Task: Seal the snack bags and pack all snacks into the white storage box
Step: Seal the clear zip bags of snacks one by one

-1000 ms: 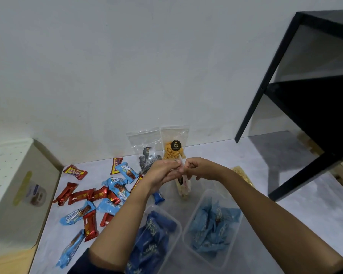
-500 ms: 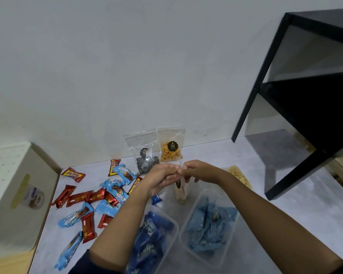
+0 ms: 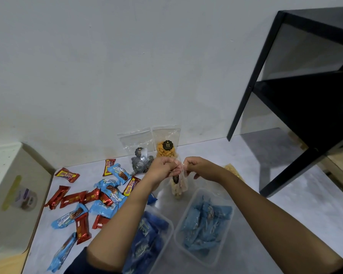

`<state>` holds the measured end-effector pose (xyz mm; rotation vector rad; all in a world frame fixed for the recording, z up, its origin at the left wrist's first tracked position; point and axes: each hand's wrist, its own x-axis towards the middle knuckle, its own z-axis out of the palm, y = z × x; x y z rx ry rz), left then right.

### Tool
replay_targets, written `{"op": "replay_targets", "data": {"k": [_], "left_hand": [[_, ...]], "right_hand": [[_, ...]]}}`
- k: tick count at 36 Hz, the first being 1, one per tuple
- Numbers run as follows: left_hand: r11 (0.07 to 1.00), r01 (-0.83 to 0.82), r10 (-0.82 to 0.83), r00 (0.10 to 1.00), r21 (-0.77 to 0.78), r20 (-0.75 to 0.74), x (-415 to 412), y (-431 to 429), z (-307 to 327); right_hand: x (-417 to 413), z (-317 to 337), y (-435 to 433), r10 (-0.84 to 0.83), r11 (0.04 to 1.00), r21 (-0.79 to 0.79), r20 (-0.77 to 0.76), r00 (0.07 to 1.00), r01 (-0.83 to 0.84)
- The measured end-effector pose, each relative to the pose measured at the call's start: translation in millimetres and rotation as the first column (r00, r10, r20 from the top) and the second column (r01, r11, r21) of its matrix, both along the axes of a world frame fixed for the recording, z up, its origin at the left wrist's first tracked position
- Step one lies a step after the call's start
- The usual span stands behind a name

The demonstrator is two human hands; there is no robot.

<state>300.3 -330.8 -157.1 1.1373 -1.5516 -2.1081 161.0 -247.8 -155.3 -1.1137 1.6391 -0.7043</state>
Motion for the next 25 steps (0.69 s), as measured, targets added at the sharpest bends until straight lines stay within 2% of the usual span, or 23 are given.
{"op": "replay_targets", "data": {"k": [8,13,19,21,25], "left_hand": [[0.999,-0.047,0.047,0.999,-0.001,-0.015,-7,3,-2],[0.998,-0.055,0.055,0.998,-0.032,-0.017,-11,3,-1],[0.995,-0.085,0.085,0.996,-0.044,-0.007,-18,2,-5],[0.991,-0.118,0.118,0.993,-0.056,-0.011,-22,2,-6],[0.974,-0.219,0.219,0.976,-0.062,-0.013,-32,-2,-7]], "right_hand": [[-5,-6,1,-0.086,0.996,-0.015,0.050,0.995,0.087],[-10,-4,3,-0.079,0.996,-0.032,0.070,0.994,0.081],[-15,-10,5,-0.153,0.987,-0.022,0.188,0.970,0.160],[-15,-14,5,-0.185,0.979,-0.052,0.164,0.969,0.196],[-14,-19,6,-0.225,0.954,-0.200,0.011,0.974,0.222]]}}
